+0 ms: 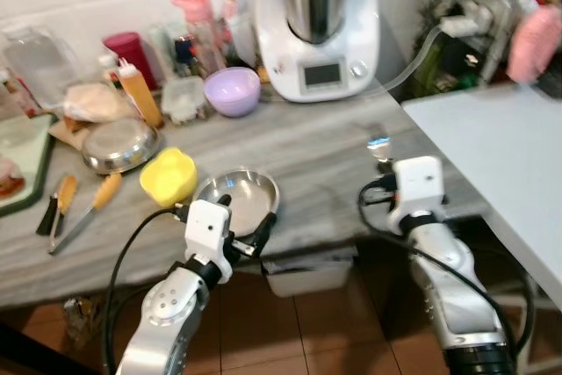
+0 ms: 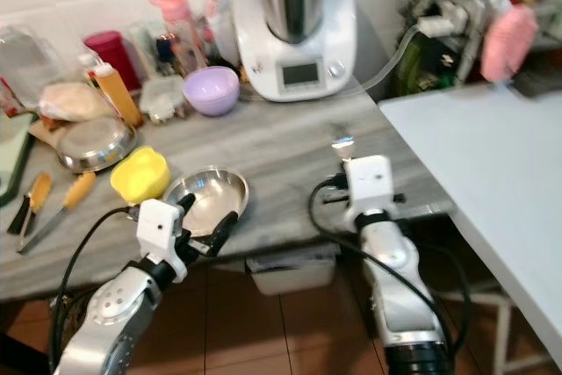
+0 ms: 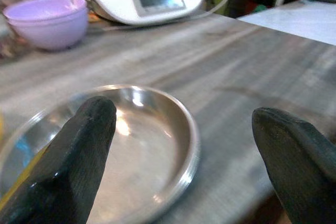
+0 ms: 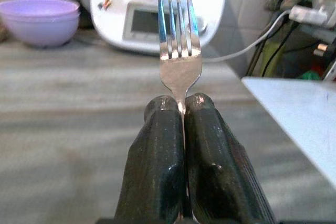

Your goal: Setting the table

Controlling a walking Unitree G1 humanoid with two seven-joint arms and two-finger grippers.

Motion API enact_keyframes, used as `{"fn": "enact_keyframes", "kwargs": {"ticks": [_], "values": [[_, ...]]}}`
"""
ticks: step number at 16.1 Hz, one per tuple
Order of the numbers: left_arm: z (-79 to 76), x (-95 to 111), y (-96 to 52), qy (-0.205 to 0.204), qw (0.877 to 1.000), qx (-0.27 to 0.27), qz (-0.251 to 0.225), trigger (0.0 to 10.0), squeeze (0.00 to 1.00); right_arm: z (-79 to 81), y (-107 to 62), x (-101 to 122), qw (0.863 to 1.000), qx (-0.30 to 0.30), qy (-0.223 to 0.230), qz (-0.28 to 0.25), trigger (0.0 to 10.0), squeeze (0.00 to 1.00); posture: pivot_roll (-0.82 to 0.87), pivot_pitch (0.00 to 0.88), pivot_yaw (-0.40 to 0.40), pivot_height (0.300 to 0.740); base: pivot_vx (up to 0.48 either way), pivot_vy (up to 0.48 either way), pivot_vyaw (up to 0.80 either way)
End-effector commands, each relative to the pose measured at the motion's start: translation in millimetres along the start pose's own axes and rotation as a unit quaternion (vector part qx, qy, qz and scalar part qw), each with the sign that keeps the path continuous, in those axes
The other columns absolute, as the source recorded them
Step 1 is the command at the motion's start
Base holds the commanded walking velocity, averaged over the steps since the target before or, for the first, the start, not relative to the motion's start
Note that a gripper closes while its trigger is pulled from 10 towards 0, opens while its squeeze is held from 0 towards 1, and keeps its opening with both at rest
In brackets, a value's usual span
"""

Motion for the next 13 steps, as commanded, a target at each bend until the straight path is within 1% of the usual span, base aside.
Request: {"fn": "enact_keyframes", "kwargs": {"ticks": [1, 3, 4, 5, 7, 8, 9, 12, 13], "values": [[11.2, 1, -8.0, 0.015, 1.000, 0.015, 0.004, 10.0, 0.00, 9.7, 3.4, 9, 1.000, 0.013, 0.005, -0.019, 10.0, 0.00, -0.24, 0.006, 0.097, 0.740, 0.311, 0.000, 0.00], [13.9, 4, -13.2, 0.016, 1.000, 0.018, 0.002, 10.0, 0.00, 3.9, 2.1, 9, 1.000, 0.001, -0.005, -0.021, 10.0, 0.00, -0.24, 0.011, 0.096, 0.740, 0.266, 0.000, 0.00], [16.1, 4, -20.1, 0.019, 1.000, 0.023, 0.005, 10.0, 0.00, -3.6, 1.0, 7, 1.000, -0.014, -0.006, -0.017, 10.0, 0.00, -0.24, 0.013, 0.095, 0.740, 0.000, 0.000, 0.00], [16.7, 3, -26.1, 0.019, 1.000, 0.024, 0.008, 10.0, 0.00, -7.1, 0.7, 5, 1.000, -0.020, -0.001, -0.011, 10.0, 0.00, -0.23, 0.015, 0.095, 0.740, 0.000, 0.000, 0.00], [16.3, 2, -31.2, 0.021, 1.000, 0.017, 0.011, 10.0, 0.00, -6.4, 1.1, 4, 1.000, -0.017, 0.001, -0.007, 10.0, 0.00, -0.23, 0.016, 0.094, 0.740, 0.000, 0.000, 0.00], [13.0, 3, -35.2, 0.028, 1.000, -0.006, 0.013, 10.0, 0.00, -2.7, 2.5, 3, 1.000, -0.005, 0.005, -0.002, 10.0, 0.00, -0.23, 0.023, 0.096, 0.740, 0.000, 0.000, 0.00], [12.1, 4, -36.4, 0.032, 0.999, -0.012, 0.013, 10.0, 0.00, -1.3, 2.9, 2, 1.000, -0.001, 0.008, 0.000, 10.0, 0.00, -0.23, 0.027, 0.096, 0.740, 0.000, 0.000, 0.00], [8.8, 6, -41.6, 0.038, 0.998, -0.045, 0.015, 10.0, 0.00, 6.1, 6.9, 3, 0.999, 0.010, 0.048, 0.008, 10.0, 0.00, -0.22, 0.043, 0.095, 0.740, 0.000, 0.000, 0.00], [8.4, 6, -45.4, 0.045, 0.997, -0.062, 0.021, 10.0, 0.00, 10.5, 8.8, 2, 0.997, 0.015, 0.072, 0.017, 10.0, 0.00, -0.21, 0.051, 0.097, 0.740, 0.000, 0.000, 0.00]]}}
Point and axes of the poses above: a point about 5 cm out from each wrist's last joint towards the gripper, its own y axis pointing out of the wrist towards the gripper, its own x axis along the axis of the wrist's last joint, z = x × y, the point moved 1 cm from there along y, pointing out of the wrist towards the gripper, and after that the axes turned 8 degrees about y, right-handed, at the moved point
